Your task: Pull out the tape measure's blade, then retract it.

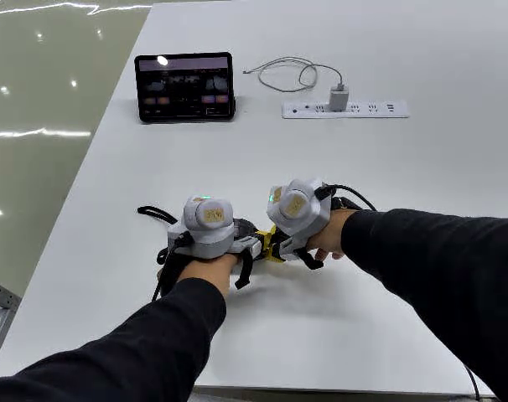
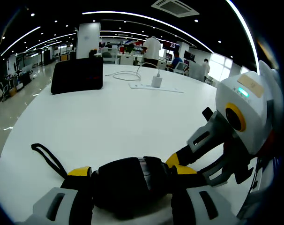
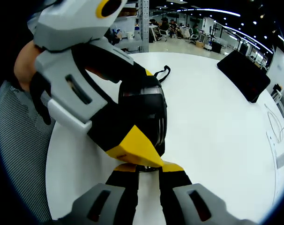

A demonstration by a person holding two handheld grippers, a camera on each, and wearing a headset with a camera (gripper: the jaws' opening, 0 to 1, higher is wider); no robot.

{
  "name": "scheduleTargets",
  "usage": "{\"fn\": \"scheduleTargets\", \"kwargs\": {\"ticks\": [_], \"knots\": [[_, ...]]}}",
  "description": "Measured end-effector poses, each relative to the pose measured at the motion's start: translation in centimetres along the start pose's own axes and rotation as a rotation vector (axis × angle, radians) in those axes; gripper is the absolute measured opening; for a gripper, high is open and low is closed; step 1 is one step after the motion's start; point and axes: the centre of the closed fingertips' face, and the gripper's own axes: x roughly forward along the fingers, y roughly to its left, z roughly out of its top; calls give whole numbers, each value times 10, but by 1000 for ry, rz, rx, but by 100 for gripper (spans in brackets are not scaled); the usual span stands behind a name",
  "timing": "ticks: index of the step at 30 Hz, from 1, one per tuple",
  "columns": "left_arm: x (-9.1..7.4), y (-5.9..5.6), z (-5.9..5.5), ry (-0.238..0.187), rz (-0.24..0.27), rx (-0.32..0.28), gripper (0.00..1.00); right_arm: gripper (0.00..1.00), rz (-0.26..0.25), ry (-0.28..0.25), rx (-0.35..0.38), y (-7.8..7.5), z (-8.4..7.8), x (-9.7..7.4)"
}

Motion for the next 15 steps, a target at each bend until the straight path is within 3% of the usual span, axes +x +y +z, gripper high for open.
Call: {"fn": "scheduleTargets", "kwargs": {"ticks": [15], "knots": [[-1, 0, 0, -13, 1, 4, 65, 13, -11, -9, -41, 0, 0, 1]]}}
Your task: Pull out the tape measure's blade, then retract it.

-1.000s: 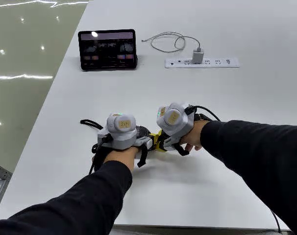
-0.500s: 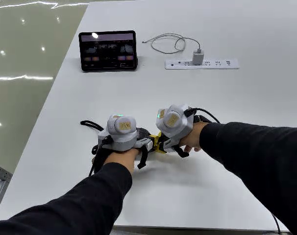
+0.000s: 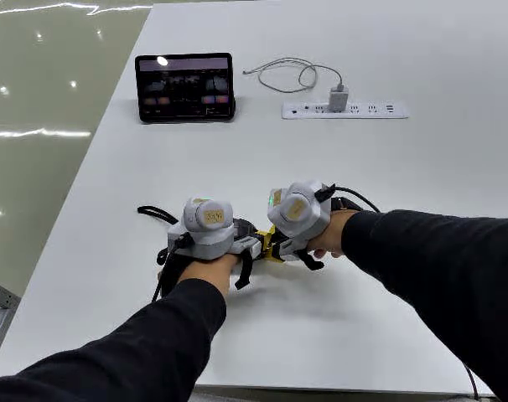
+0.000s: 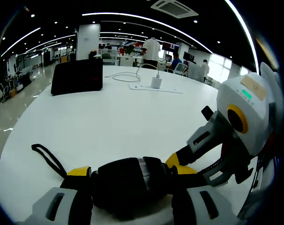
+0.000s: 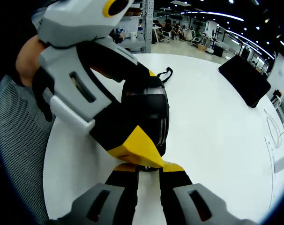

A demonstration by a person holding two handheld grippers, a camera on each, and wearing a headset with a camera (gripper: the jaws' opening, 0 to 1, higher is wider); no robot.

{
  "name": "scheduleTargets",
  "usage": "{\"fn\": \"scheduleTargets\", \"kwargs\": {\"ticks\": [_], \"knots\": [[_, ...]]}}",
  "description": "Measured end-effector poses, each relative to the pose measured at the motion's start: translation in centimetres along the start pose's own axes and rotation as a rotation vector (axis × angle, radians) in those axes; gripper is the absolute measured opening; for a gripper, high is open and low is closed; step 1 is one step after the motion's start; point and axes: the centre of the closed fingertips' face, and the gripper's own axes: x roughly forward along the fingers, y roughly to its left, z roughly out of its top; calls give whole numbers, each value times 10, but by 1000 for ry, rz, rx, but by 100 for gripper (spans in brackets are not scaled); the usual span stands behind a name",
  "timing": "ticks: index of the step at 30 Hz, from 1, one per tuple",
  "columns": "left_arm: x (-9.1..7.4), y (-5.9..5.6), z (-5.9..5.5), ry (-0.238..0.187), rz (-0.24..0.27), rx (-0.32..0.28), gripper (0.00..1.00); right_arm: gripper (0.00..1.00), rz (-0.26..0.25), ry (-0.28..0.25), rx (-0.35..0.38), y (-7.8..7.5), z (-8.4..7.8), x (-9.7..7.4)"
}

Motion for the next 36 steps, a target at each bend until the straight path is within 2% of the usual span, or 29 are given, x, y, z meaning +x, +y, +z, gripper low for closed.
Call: {"fn": "scheduleTargets", "kwargs": {"ticks": [3, 5, 9, 12, 14, 15, 16, 21, 27, 31, 32, 36], "knots": [[0, 0, 0, -5, 0, 1, 65, 14, -4, 0, -3, 0, 0, 0], [0, 0, 0, -5, 1, 1, 65, 15, -16, -6, -37, 0, 1, -2], [0, 0, 1, -9, 5, 0, 65, 17, -8, -17, -20, 1, 0, -5], [0, 0, 1, -14, 6, 0, 65, 27, 4, -53, 6, 3, 5, -9], [-1, 0, 1, -14, 7, 0, 65, 41, 3, -47, 24, 1, 2, -10], [-1, -1, 1, -14, 7, 0, 65, 47, 19, -33, 66, 4, -2, -9], [0, -1, 1, -14, 7, 1, 65, 52, 31, -36, 74, 6, -3, -10], [-1, -1, 1, -14, 8, -2, 66, 65, 35, -47, 89, 8, -6, -14], [-3, 0, 1, -8, 10, -3, 65, 74, 25, -54, 104, 7, -7, -17], [-8, 7, 3, -25, 27, -34, 71, 81, 22, -42, 137, 7, -8, -20], [-9, 8, 5, -40, 29, -38, 75, 84, 23, -54, 153, 8, -5, -20], [-12, 13, 10, -52, 44, -38, 90, 89, 28, -56, 156, 9, -5, -23]]}}
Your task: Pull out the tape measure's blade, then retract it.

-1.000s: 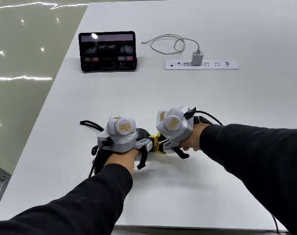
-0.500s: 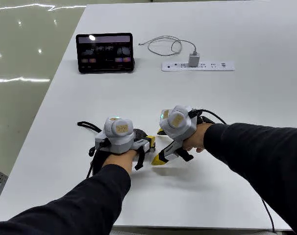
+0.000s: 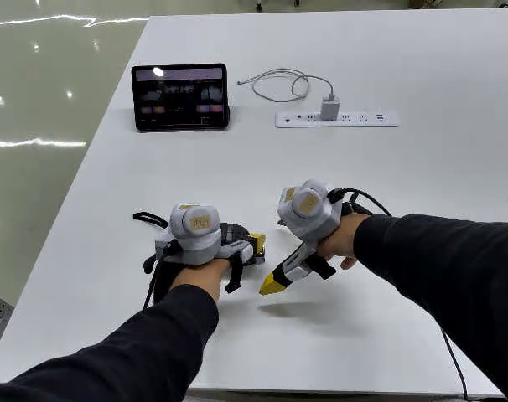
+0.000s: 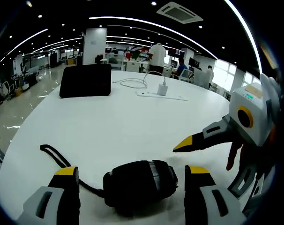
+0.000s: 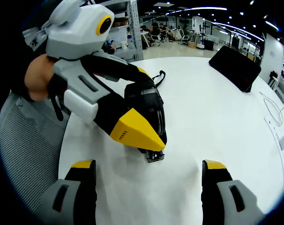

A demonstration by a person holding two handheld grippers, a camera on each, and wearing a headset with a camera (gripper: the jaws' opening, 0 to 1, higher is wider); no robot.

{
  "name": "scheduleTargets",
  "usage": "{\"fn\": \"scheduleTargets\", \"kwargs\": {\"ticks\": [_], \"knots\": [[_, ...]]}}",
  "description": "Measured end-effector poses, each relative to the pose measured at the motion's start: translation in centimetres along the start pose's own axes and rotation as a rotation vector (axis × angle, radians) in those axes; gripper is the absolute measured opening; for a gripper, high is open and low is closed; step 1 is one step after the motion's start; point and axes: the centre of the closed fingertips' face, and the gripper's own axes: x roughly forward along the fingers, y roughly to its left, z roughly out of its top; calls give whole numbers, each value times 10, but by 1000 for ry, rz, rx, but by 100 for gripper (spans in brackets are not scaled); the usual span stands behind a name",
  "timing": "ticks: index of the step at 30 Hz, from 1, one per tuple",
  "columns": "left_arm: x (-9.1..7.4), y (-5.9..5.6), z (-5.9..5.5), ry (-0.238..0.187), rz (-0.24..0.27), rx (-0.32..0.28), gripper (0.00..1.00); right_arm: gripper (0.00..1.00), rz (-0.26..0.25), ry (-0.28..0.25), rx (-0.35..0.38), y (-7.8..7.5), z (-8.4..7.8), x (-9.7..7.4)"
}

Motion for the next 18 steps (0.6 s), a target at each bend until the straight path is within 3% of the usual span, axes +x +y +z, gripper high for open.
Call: {"fn": "scheduleTargets", "kwargs": {"ticks": [5, 12, 18], "knots": [[-1, 2, 1, 3, -7, -7, 99, 93, -3, -7, 11, 1, 3, -3], [-7, 4, -2, 11, -20, 11, 100, 97, -5, -26, 48, 7, 3, -12], [-11, 1, -3, 5, -43, 39, 100, 97, -41, -57, 48, 4, 2, -20]]}}
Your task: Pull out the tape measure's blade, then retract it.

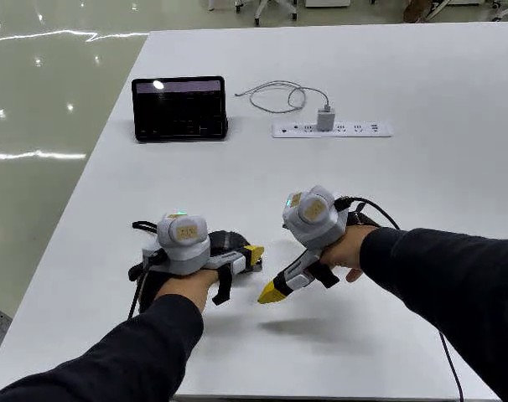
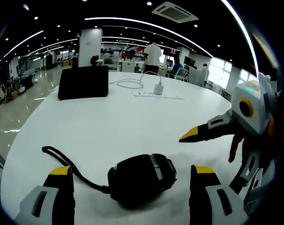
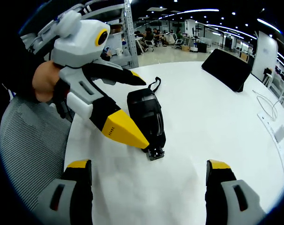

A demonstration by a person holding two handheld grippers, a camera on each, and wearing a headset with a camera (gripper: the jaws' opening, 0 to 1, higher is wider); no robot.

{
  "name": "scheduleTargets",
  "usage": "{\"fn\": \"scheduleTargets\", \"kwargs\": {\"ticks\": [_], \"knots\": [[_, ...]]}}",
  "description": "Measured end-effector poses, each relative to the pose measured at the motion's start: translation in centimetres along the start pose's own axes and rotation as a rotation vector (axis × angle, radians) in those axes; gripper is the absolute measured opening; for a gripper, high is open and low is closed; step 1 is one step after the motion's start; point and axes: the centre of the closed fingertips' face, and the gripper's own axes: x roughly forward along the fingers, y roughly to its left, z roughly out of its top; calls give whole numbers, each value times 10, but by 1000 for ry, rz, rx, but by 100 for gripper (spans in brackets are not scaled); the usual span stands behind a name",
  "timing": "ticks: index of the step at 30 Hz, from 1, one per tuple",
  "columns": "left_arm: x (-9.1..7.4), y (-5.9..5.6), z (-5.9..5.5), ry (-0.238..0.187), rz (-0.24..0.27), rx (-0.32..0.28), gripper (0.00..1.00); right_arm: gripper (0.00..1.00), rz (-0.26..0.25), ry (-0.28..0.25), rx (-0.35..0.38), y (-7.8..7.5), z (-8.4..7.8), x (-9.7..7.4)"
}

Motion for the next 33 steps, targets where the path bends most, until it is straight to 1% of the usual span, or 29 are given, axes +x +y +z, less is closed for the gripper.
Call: {"fn": "scheduleTargets", "kwargs": {"ticks": [1, 3, 4, 5, 6, 7, 9, 13, 15, 16, 17, 18, 20, 22, 24, 26, 29, 30, 31, 33], "knots": [[-1, -2, 1, -3, -17, 9, 100, 97, -3, -8, 6, 0, 0, -2], [-2, -5, 0, 3, -36, 21, 100, 97, -13, -11, 7, -1, -2, -6], [-2, -7, 0, 5, -56, 37, 100, 98, -20, -14, 11, -2, -3, -8], [-3, -8, 0, 6, -68, 37, 100, 98, -25, -19, 15, -2, -3, -10], [-4, -11, -1, 7, -95, 41, 100, 98, -29, -20, 16, -2, -5, -12], [-5, -12, -1, 5, -97, 40, 100, 97, -32, -22, 16, -3, -6, -13], [-5, -8, -2, 10, -86, 73, 100, 97, -39, -21, 18, -4, -9, -15], [-7, -11, -4, 15, -100, 84, 100, 96, -48, -29, 28, -4, -10, -19], [-9, -14, -5, 16, -117, 81, 100, 96, -54, -40, 31, -4, -10, -22], [-10, -15, -6, 22, -128, 89, 100, 96, -60, -46, 33, -4, -10, -23], [-11, -18, -5, 16, -150, 94, 100, 97, -62, -50, 34, -3, -9, -24], [-12, -19, -5, 9, -158, 99, 100, 97, -65, -57, 37, -3, -9, -26], [-12, -15, -6, 19, -148, 139, 100, 97, -74, -71, 43, -3, -8, -29], [-14, -17, -7, 21, -176, 129, 100, 97, -81, -72, 44, -3, -10, -32], [-16, -18, -8, 26, -184, 129, 100, 97, -90, -81, 50, -3, -11, -35], [-19, -20, -5, 2, -201, 149, 100, 97, -96, -89, 52, -2, -12, -37], [-19, -22, -6, 7, -214, 162, 100, 96, -111, -104, 62, -2, -13, -41], [-20, -21, -8, 18, -215, 166, 100, 96, -116, -114, 67, -2, -13, -43], [-21, -22, -10, 27, -225, 169, 100, 96, -123, -121, 75, -2, -14, -46], [-23, -23, -11, 28, -240, 168, 100, 96, -132, -133, 80, -1, -15, -50]]}}
